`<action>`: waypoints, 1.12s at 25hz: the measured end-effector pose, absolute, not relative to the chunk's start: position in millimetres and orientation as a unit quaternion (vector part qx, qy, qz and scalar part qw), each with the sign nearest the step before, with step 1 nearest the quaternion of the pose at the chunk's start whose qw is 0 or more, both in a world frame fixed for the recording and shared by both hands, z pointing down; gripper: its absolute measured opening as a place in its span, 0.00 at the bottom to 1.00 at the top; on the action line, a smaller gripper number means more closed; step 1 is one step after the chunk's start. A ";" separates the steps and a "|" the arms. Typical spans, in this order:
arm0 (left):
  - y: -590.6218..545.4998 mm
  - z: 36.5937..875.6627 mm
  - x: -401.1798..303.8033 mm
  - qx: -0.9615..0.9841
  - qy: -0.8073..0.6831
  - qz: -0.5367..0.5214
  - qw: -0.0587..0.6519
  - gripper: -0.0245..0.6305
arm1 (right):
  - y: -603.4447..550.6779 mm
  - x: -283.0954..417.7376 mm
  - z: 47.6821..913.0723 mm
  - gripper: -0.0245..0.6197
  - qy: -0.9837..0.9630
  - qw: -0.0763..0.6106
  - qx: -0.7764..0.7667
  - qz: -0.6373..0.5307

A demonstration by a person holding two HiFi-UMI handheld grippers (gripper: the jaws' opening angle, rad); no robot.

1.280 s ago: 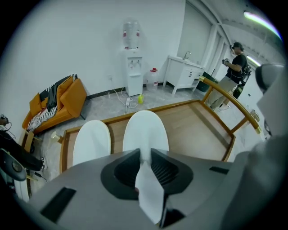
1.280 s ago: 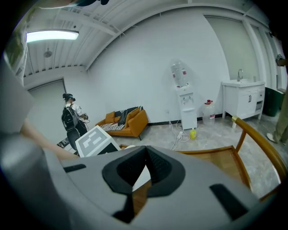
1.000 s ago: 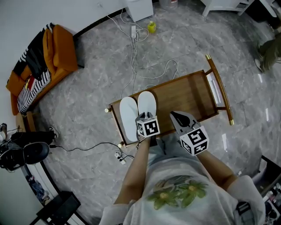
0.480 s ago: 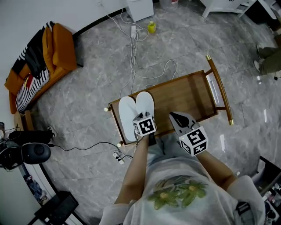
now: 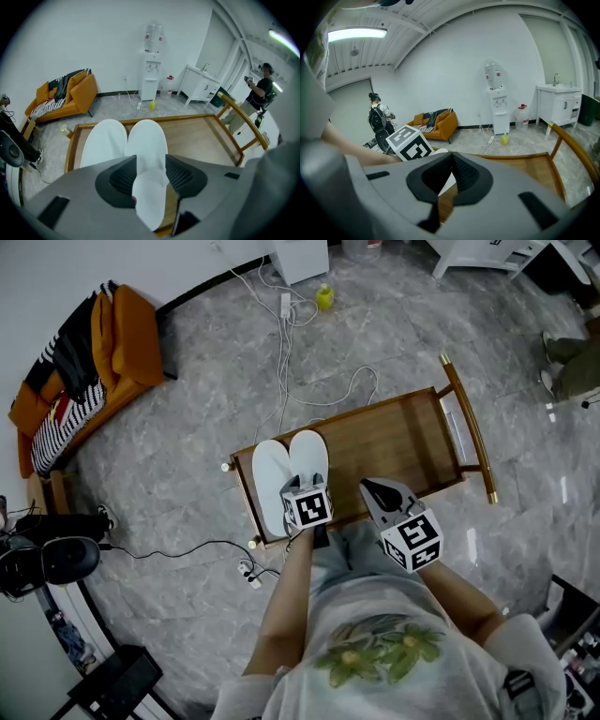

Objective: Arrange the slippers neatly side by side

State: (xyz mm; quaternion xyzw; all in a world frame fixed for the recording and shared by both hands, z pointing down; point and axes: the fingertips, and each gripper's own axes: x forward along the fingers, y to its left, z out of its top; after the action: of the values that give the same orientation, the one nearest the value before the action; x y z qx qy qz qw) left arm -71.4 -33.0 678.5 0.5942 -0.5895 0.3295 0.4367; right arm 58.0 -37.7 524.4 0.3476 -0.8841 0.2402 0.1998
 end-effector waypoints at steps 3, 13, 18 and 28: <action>-36.1 665.8 -71.9 0.614 -0.591 0.322 0.412 0.37 | -31.8 54.3 523.5 0.05 -0.887 0.200 0.341 0.240; -25.0 599.7 -74.4 0.667 -0.588 0.300 0.346 0.39 | -21.9 39.9 515.1 0.05 -0.901 0.192 0.315 0.226; -3.1 574.1 -89.6 0.682 -0.590 0.269 0.339 0.39 | -16.7 28.3 506.9 0.05 -0.910 0.189 0.298 0.218; 20.4 515.7 -122.5 0.683 -0.636 0.218 0.286 0.34 | -9.0 5.8 489.6 0.05 -0.923 0.178 0.274 0.203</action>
State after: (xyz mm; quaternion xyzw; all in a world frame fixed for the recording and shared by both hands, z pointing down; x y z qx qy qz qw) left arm -122.5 20.4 515.7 0.6825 -0.6361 0.2181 0.2863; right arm 5.8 -9.0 489.6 0.2737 -0.9232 0.2026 0.1784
